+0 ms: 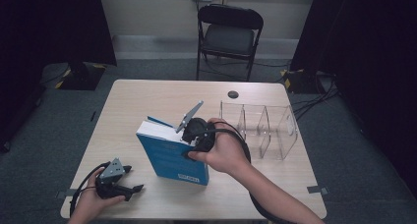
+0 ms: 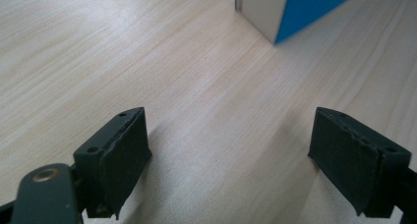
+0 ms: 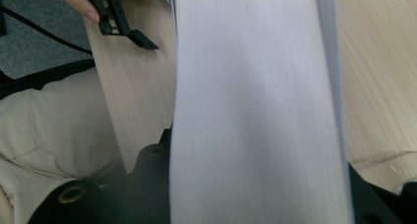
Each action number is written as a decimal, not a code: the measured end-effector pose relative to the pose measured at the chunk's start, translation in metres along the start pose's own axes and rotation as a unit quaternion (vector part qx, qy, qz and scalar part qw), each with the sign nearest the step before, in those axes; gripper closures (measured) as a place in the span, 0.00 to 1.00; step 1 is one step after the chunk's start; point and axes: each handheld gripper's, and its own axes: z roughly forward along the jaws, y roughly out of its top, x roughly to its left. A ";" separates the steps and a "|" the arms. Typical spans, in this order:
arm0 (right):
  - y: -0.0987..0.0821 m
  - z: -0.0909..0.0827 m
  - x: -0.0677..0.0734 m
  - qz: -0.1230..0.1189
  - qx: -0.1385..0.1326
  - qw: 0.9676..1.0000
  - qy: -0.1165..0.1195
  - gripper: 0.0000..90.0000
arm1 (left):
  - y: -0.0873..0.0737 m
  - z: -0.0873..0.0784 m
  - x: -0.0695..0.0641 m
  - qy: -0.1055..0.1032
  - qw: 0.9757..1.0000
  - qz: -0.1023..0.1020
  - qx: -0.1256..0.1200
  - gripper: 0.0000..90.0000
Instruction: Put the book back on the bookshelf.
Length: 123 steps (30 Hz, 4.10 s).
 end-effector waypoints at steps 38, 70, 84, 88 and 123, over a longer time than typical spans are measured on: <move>-0.062 -0.075 -0.033 0.097 -0.019 0.995 -0.032 0.70 | 0.001 0.001 0.000 -0.005 1.000 0.008 0.005 0.12; -0.136 -0.063 -0.035 0.114 -0.026 0.992 -0.054 0.68 | 0.001 0.001 0.000 -0.001 1.000 0.012 0.005 0.12; -0.122 -0.053 -0.035 0.098 -0.007 0.993 -0.059 0.62 | 0.001 0.002 0.000 -0.002 1.000 0.007 0.003 0.12; -0.122 -0.053 -0.035 0.099 -0.004 0.993 -0.061 0.61 | 0.001 0.002 0.000 -0.002 1.000 0.009 0.003 0.12; -0.131 -0.092 -0.036 0.163 -0.023 0.984 -0.074 0.69 | 0.001 0.002 0.000 -0.002 1.000 0.007 0.003 0.12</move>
